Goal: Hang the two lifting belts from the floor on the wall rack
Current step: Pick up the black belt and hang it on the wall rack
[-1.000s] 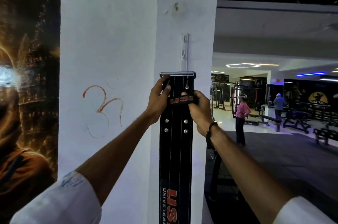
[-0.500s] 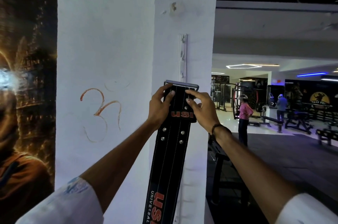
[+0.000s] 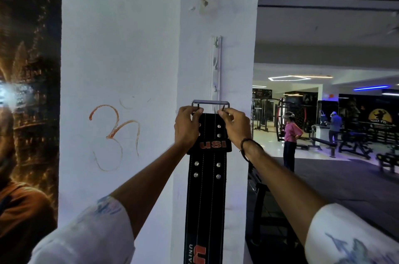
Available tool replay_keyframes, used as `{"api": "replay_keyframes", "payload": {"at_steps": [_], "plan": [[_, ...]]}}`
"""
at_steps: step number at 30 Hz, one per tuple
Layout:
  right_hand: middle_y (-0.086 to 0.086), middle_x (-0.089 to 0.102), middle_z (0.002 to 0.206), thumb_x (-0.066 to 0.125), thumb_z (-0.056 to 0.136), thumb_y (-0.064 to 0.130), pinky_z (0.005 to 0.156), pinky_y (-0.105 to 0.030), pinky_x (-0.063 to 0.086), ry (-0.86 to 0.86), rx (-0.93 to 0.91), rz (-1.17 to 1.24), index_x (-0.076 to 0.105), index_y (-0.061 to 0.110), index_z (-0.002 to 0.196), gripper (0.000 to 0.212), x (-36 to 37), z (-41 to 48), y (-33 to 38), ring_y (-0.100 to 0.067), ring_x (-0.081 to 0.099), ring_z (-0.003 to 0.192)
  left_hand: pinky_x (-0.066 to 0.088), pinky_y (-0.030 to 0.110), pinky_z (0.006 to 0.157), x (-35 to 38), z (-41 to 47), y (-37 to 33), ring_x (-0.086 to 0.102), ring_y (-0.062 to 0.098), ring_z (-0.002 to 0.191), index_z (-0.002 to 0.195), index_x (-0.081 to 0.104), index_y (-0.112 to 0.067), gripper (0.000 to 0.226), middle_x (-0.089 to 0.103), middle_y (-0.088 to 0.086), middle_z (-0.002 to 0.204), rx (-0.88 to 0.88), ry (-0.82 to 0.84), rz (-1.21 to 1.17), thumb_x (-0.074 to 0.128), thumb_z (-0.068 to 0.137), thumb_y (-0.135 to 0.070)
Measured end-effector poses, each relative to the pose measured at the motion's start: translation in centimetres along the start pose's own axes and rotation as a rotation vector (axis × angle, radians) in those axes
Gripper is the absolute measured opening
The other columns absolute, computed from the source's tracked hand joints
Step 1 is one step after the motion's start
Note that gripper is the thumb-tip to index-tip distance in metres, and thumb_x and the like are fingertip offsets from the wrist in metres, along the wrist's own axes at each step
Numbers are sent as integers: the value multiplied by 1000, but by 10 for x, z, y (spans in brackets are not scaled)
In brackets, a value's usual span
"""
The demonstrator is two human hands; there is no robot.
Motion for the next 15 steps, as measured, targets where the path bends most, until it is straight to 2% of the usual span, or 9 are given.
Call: {"api": "replay_keyframes", "payload": {"at_steps": [2,5,7,9,11,15], "plan": [[0,69,83,58,96,37,73,-33,49,8,-2,-15,73,17,99,26,0,3,-1,-22,65,83,36,24,88,5,2,3,55,10,101,113,69,-14,27,63,1,122,-10,-1,-2,54,101,-32],[0,66,81,55,97,37,68,-29,41,46,11,-69,72,16,98,26,0,8,-2,-23,61,80,36,25,88,13,6,10,59,16,107,116,68,-12,29,64,3,124,-32,9,12,53,101,-32],[-5,70,87,54,98,37,70,-32,45,76,34,-103,72,15,99,29,-1,13,-5,-26,63,83,36,25,88,18,8,12,58,14,105,116,69,-12,30,64,3,124,-53,23,4,52,101,-32],[-11,74,95,54,99,36,78,-39,51,95,64,-133,71,12,100,30,-1,17,-13,-30,66,89,36,26,87,24,7,15,57,13,101,116,69,-12,30,65,3,123,-82,38,-10,52,101,-32],[-15,74,95,53,99,35,80,-41,54,113,85,-155,70,9,98,31,-1,17,-21,-34,68,91,36,27,86,31,4,20,59,17,103,117,70,-14,31,65,3,121,-100,40,-5,52,101,-33],[-19,72,85,52,98,38,64,-34,50,174,128,-194,67,7,89,36,-1,13,-31,-38,68,80,35,28,83,37,-4,27,61,23,105,115,72,-16,30,67,4,118,-118,37,34,51,101,-33]]}}
Point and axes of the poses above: each hand's wrist, its own z-axis towards the middle knuckle, its own x-axis out of the palm, y = z × x, the point moved 1 cm from there along z, towards the middle knuckle
